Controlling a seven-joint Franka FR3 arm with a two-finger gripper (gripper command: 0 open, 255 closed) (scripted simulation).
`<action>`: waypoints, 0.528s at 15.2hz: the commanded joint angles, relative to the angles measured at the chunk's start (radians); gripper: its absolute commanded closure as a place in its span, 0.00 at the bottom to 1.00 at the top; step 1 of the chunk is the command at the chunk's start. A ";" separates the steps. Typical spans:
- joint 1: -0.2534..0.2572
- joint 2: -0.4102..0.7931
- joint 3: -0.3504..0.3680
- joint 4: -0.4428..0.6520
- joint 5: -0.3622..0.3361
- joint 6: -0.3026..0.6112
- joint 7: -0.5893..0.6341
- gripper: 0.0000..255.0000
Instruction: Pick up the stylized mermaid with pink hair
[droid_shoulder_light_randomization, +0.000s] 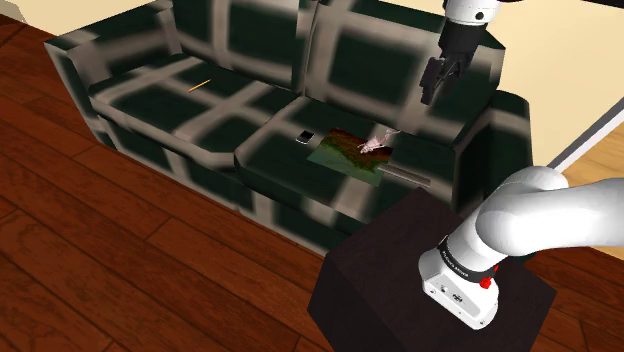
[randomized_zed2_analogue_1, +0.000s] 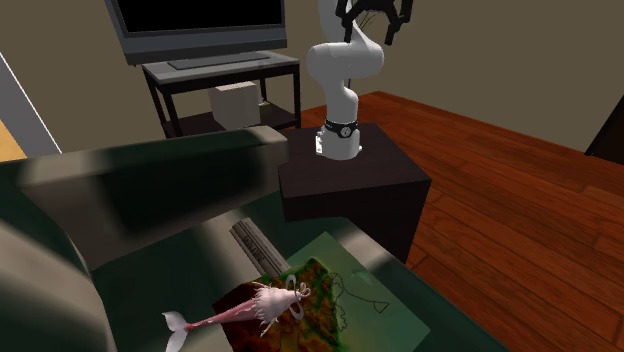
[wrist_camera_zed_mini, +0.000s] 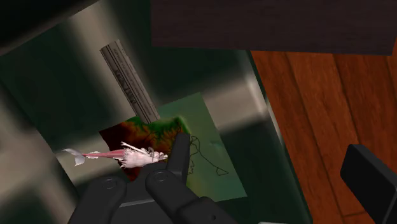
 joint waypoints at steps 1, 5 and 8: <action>0.000 0.000 0.000 0.000 0.000 0.000 0.000 0.00; -0.033 0.094 0.002 -0.045 0.003 0.146 0.095 0.00; -0.057 0.177 0.001 -0.063 0.003 0.254 0.165 0.00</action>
